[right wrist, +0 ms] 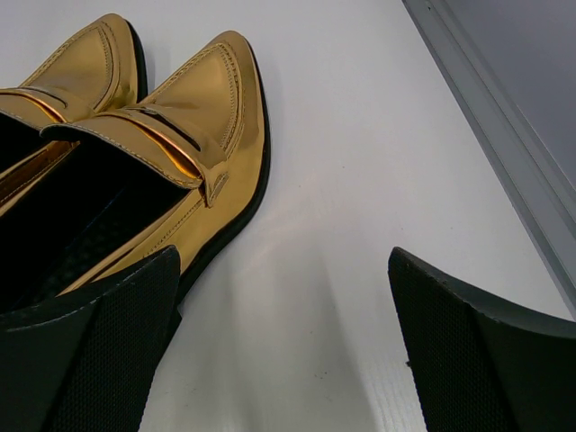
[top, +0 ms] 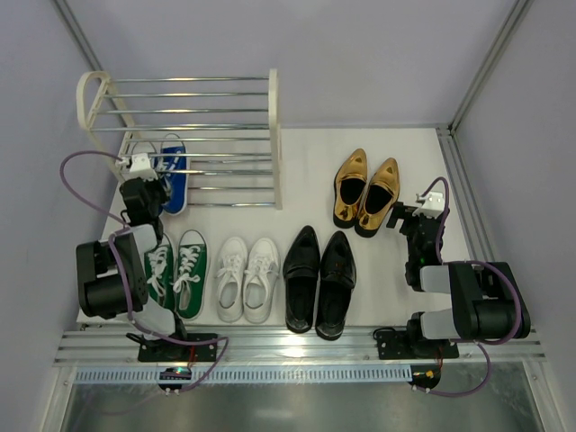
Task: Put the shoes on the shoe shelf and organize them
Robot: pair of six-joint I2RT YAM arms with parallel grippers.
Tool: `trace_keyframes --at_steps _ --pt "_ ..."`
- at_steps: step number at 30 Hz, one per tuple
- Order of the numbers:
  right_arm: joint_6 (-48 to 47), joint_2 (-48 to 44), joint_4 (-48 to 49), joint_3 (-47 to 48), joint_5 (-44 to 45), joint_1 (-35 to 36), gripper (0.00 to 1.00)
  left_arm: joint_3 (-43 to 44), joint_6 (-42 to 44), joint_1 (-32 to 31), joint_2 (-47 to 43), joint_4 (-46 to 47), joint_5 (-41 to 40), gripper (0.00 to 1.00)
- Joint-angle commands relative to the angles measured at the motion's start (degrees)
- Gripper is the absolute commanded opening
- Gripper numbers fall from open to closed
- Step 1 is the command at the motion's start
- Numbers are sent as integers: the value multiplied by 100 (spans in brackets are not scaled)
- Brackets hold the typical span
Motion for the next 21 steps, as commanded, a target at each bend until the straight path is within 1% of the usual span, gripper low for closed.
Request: trace_keyframes --at_steps 1,6,12,18,21 --pt "-34 -52 437 36 -11 5 97 579 214 72 107 1303 161 0" --pt "-34 -43 437 27 -11 5 97 974 179 142 520 1286 363 0" --pt "-34 -43 437 36 -11 5 98 1168 162 151 916 1356 566 0" --pt "-34 -43 437 36 -2 5 97 1265 -5 151 1048 1479 812 0" --pt "-34 -43 437 36 -11 5 97 1195 -31 151 891 1330 1031 0"
